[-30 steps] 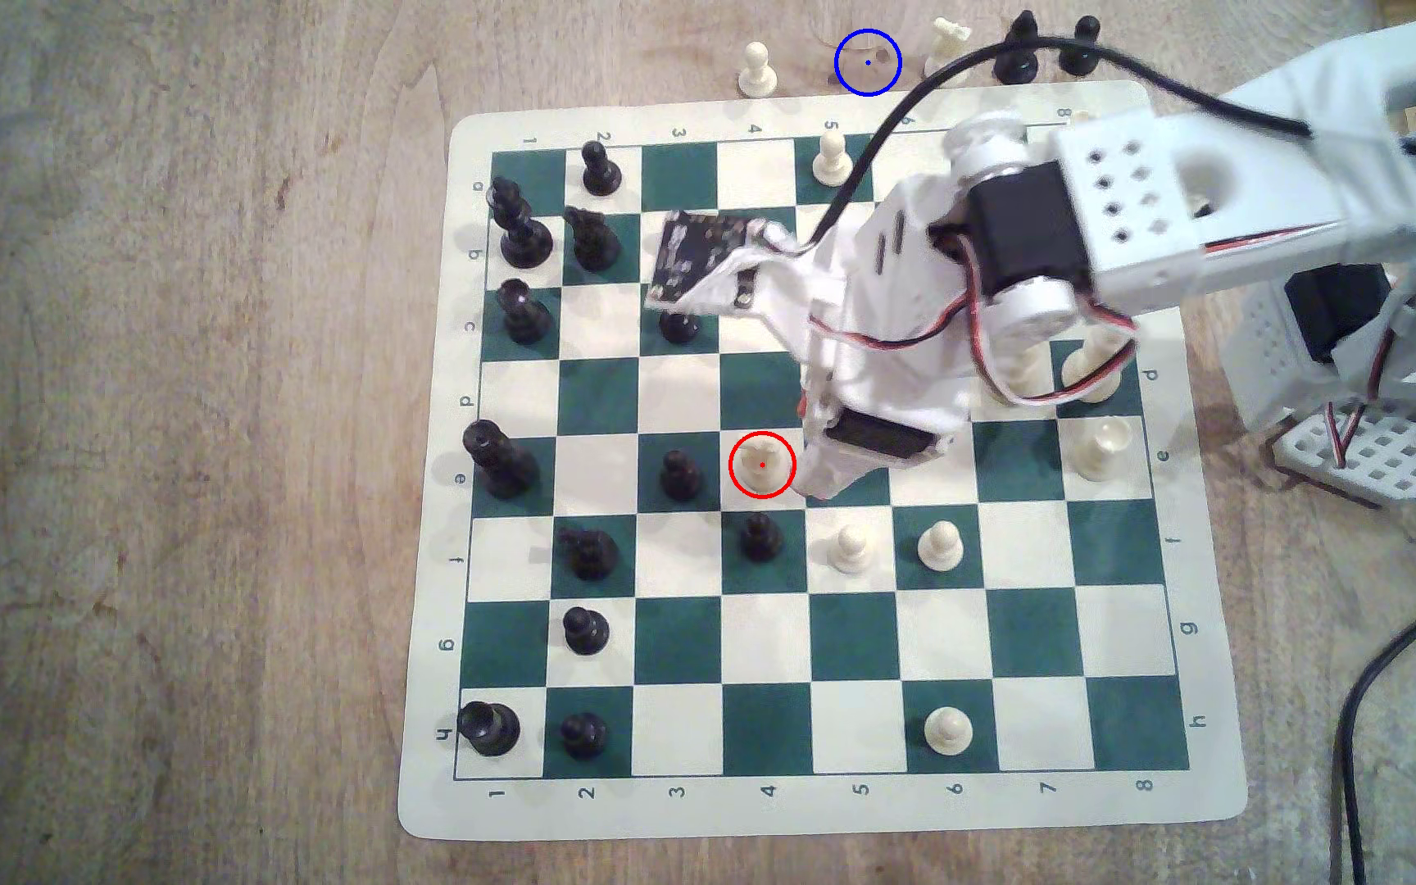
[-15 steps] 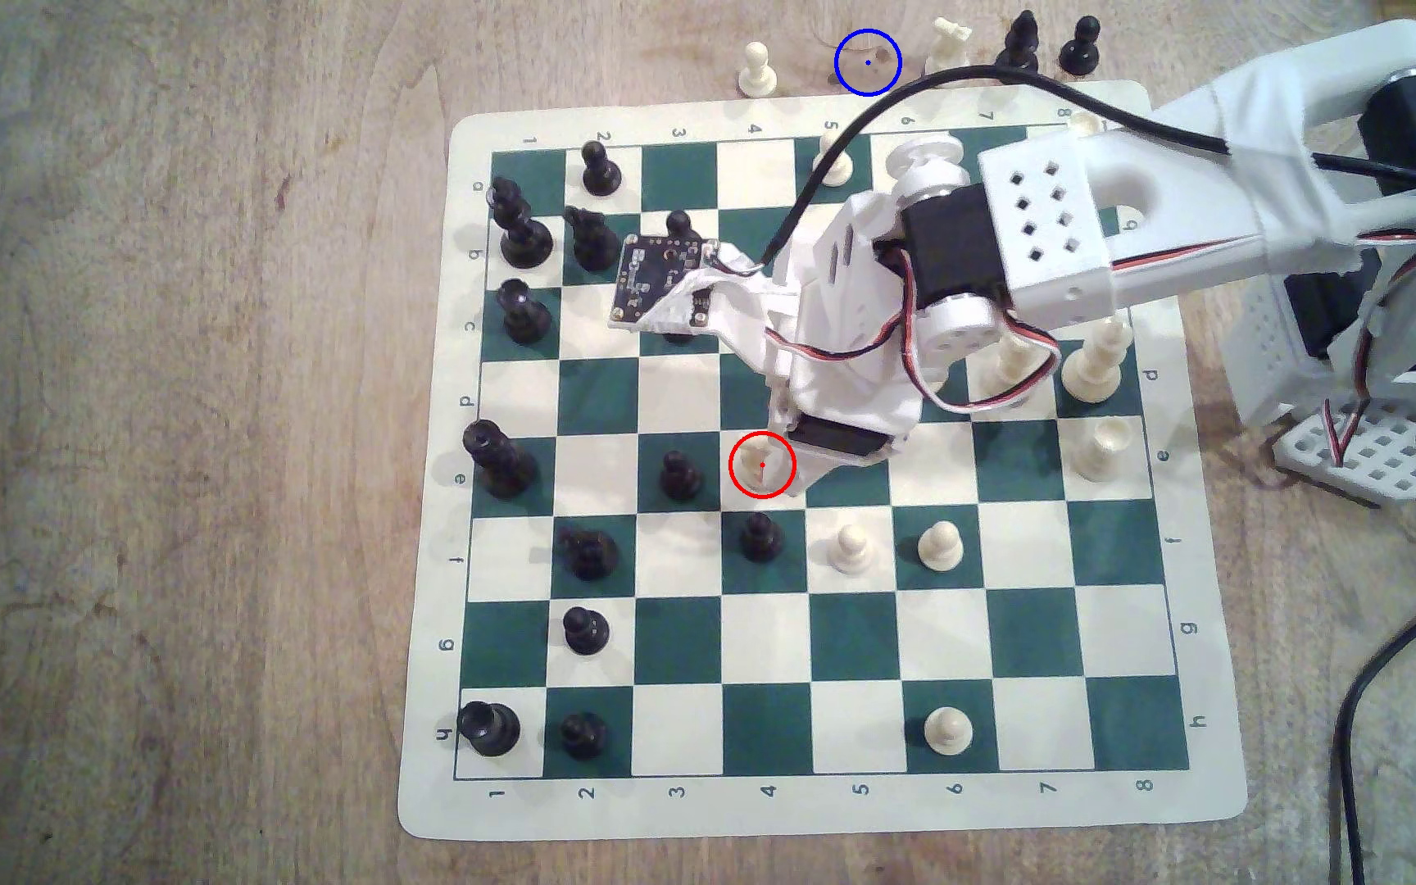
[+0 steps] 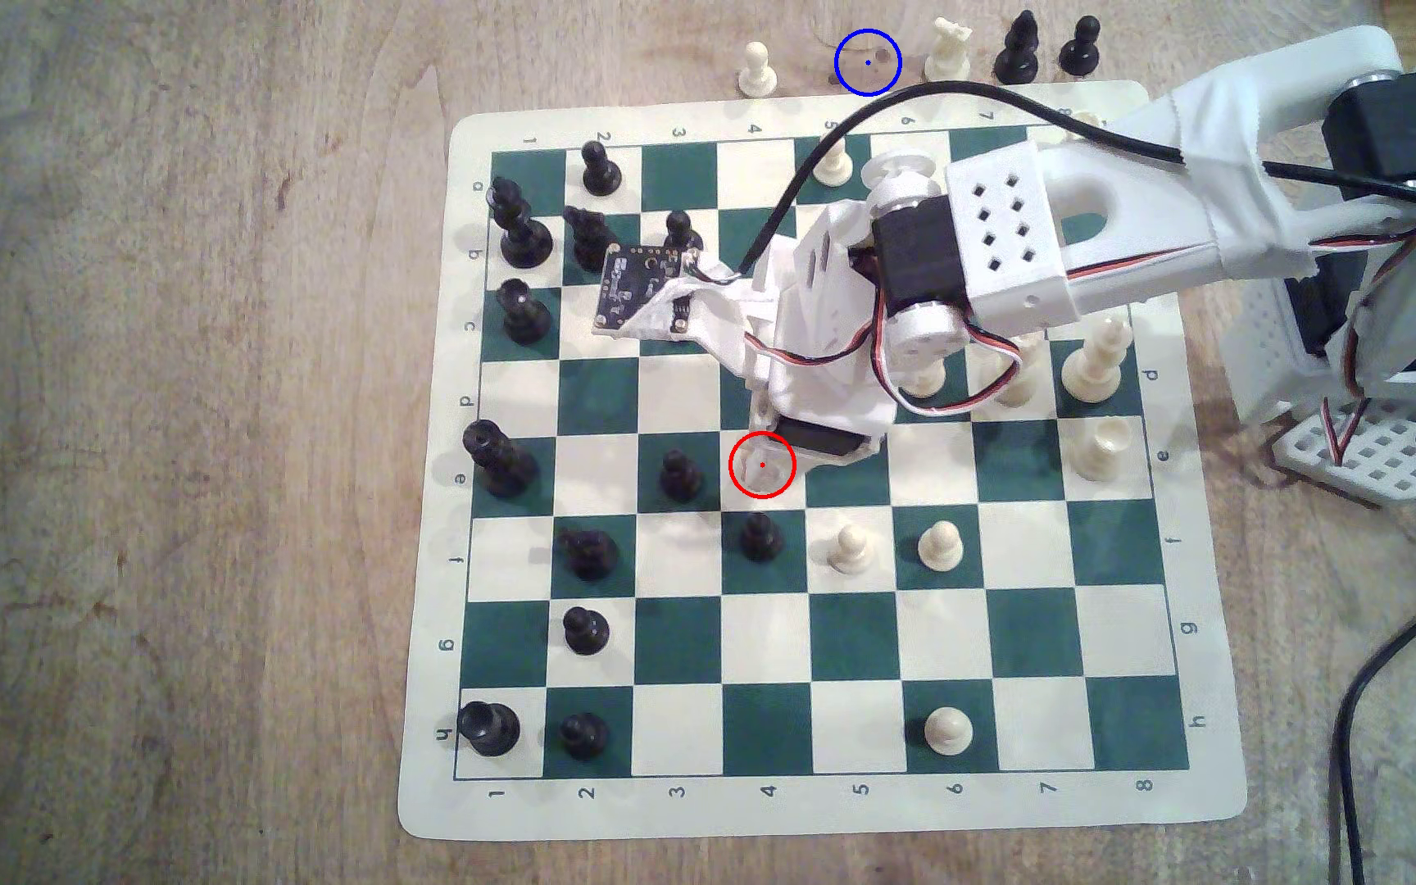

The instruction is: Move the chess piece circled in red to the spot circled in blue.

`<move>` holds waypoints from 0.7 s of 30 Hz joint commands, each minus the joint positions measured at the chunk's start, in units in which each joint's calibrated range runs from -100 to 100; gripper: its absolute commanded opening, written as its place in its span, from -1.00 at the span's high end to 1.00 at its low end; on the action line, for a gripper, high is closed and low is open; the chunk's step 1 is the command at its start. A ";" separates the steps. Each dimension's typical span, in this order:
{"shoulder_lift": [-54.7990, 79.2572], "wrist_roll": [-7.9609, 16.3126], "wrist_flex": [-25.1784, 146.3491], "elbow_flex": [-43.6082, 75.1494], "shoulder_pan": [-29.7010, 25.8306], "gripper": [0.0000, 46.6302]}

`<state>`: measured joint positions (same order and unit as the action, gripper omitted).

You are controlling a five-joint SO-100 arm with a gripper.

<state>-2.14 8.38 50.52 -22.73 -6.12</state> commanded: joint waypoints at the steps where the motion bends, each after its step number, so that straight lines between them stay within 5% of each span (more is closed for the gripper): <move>1: 0.10 0.29 -1.95 5.59 -0.33 0.44; 21: 1.88 0.44 -3.59 5.78 -1.35 0.99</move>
<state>1.63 8.38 47.09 -22.73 -7.15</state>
